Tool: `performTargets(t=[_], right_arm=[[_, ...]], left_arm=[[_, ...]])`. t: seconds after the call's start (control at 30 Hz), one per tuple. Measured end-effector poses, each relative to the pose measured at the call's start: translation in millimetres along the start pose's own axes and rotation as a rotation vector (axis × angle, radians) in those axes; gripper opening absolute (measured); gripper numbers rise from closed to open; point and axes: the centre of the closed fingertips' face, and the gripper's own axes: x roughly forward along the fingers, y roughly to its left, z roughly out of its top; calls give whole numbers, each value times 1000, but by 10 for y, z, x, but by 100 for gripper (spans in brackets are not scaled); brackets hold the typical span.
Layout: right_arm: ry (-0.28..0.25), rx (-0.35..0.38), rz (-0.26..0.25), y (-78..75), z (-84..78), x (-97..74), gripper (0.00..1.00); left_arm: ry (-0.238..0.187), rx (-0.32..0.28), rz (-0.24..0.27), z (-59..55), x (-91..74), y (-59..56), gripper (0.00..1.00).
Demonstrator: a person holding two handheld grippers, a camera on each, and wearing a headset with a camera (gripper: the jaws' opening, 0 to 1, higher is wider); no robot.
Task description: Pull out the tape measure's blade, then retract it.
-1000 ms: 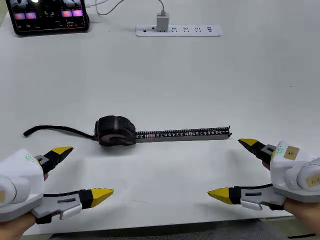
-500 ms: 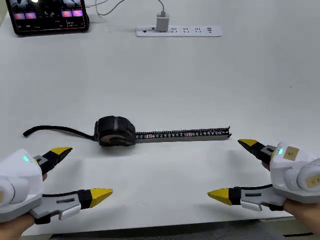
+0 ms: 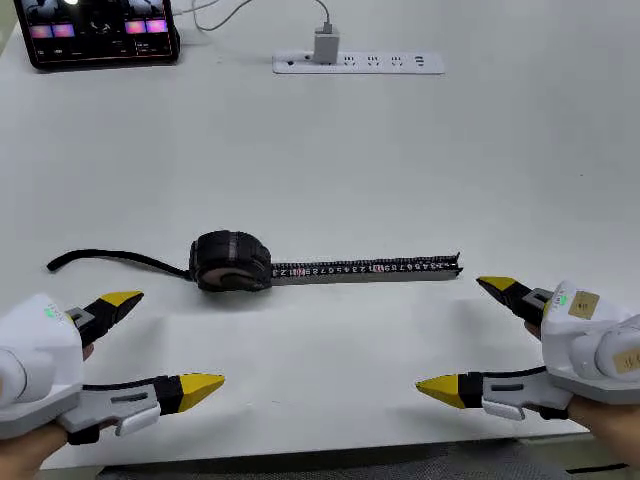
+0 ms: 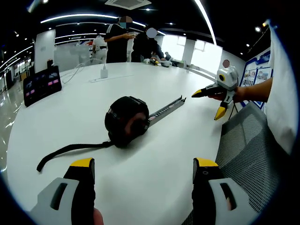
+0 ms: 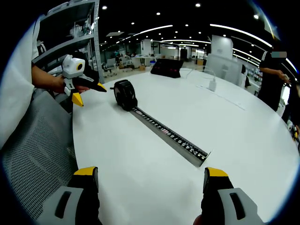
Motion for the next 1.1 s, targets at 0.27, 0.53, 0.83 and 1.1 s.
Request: performTargets(t=[0.27,0.53,0.83,1.1], right_arm=[[2,-6,0,-45,11,-66,92],[6,-17,-11,-96,34,-141,92],[16,-23,-19,-141,18,-194,92],[15,-17,-15,-123,29,-206,93]], left_arm=[[-5,6,1,38,-59,34,84],[-1,22,-10,65,-84,26,84],[5,28,-14,63,-104,65,84],[7,31,-23,62,-98,47,83]])
